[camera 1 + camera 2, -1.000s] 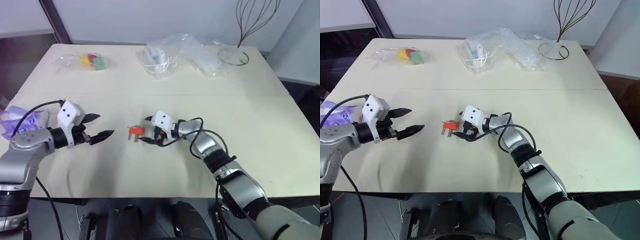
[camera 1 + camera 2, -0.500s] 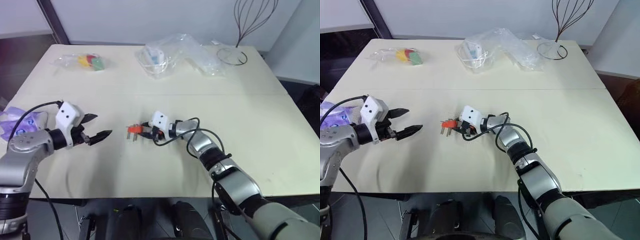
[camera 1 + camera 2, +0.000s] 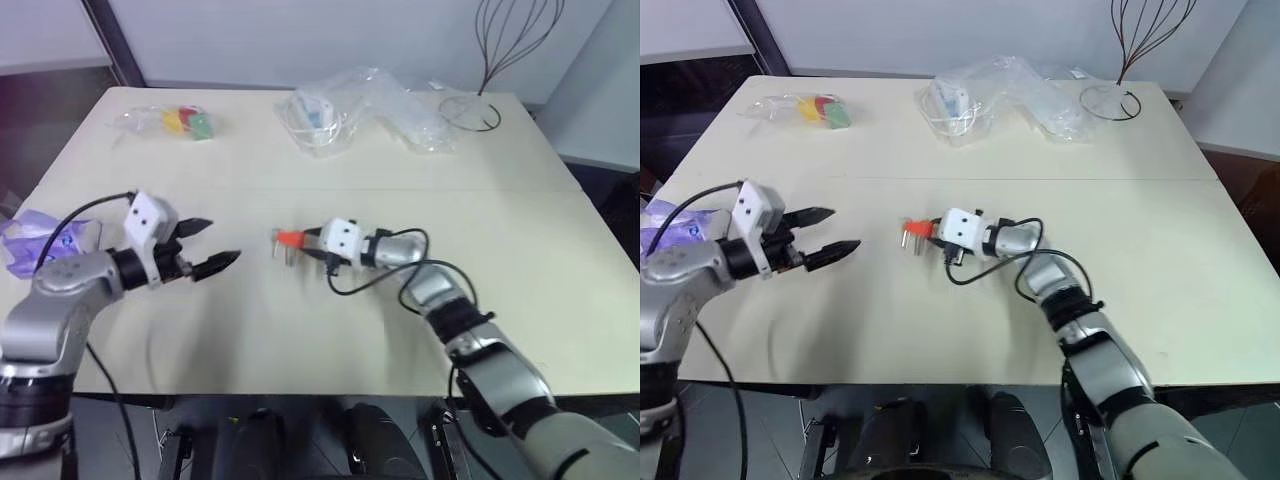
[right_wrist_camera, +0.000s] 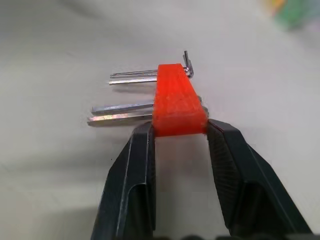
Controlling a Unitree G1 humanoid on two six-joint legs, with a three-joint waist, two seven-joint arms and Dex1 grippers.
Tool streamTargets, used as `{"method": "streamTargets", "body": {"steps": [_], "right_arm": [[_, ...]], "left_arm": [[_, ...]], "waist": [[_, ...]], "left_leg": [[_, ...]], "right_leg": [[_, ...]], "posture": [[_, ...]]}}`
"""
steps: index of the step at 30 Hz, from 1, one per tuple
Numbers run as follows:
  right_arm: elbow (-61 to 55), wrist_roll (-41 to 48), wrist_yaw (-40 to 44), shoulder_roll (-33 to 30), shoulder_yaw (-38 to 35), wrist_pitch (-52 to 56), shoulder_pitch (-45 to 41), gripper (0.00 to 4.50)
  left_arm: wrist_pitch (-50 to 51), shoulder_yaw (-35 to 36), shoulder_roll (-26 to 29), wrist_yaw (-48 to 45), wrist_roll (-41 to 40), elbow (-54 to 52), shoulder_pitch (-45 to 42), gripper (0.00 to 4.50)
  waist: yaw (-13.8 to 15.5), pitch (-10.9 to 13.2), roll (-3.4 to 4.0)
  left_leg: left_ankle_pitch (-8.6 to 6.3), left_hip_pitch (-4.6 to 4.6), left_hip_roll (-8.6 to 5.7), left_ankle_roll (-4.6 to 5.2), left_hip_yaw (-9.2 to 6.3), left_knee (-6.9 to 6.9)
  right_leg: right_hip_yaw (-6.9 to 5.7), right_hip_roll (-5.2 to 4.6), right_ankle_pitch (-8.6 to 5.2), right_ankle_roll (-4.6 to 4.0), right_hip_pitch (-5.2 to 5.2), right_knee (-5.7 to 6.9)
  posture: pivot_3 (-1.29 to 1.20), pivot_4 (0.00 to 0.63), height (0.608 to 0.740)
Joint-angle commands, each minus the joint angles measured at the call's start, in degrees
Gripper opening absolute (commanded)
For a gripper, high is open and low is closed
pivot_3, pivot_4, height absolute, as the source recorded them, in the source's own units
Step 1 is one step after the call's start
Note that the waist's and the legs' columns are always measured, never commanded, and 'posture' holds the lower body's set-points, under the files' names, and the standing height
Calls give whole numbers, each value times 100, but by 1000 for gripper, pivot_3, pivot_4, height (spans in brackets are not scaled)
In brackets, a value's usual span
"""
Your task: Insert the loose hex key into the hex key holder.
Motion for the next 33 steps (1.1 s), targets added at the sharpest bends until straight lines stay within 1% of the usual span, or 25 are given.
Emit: {"method": "streamTargets", "body": {"steps": [1, 4, 7, 13, 18, 25, 32, 33], "right_arm": [[-961, -204, -366, -424, -312, -868, 63, 944], [-1344, -545, -680, -903, -427, -1666, 84, 944], [-1588, -737, -841, -1238, -483, -2211, 15, 944], [-2009, -748, -818, -1674, -535, -2786, -18, 944], [-2143, -788, -883, -1706, -535, -2861, 21, 944], [-2172, -921, -1070, -1575, -544, -2823, -159, 944], [-2112, -820, -1047, -1528, -475, -2830, -220, 944], [-2128, -809, -1040, -1517, -468, -2823, -212, 944]], "left_arm": [[297, -30, -86, -286, -496, 96, -443, 4500], [532, -135, -243, -463, -751, 344, -887, 4500], [672, -277, -394, -663, -871, 638, -1304, 4500], [822, -474, -757, -908, -997, 1090, -2070, 4500], [1010, -513, -987, -970, -1162, 1137, -2343, 4500], [1191, -629, -1021, -1029, -1251, 894, -2176, 4500], [1293, -603, -1054, -944, -1275, 819, -2105, 4500], [1293, -610, -1058, -933, -1268, 801, -2081, 4237]], "waist": [[-25, 0, 0], [-46, 0, 0], [-49, 0, -1], [-16, 0, -2], [-17, 0, -2], [-16, 0, -1], [-11, 0, -2], [-12, 0, -2]], "left_leg": [[0, 1, 0, 0, 1, 0], [0, 4, 2, 0, 3, -3], [0, 4, 3, 0, 3, -3], [0, 3, 2, 0, 4, 3], [1, 4, 2, -1, 4, 3], [2, 4, 4, -3, 4, 4], [2, 4, 3, -4, 3, 6], [2, 4, 3, -4, 3, 6]], "right_leg": [[0, 2, 0, 0, 0, 0], [2, 9, 0, 0, -2, 1], [2, 13, 0, 0, -2, 2], [4, 12, 0, 0, 0, 2], [5, 12, 0, 0, 1, 1], [6, 12, 0, -1, 0, 2], [6, 11, 0, -1, 2, 2], [6, 11, 0, -1, 2, 2]], "posture": [[0, 150, 740], [0, 150, 740], [0, 150, 740], [0, 150, 740], [0, 150, 740], [0, 150, 740], [0, 150, 740], [0, 150, 740]]}}
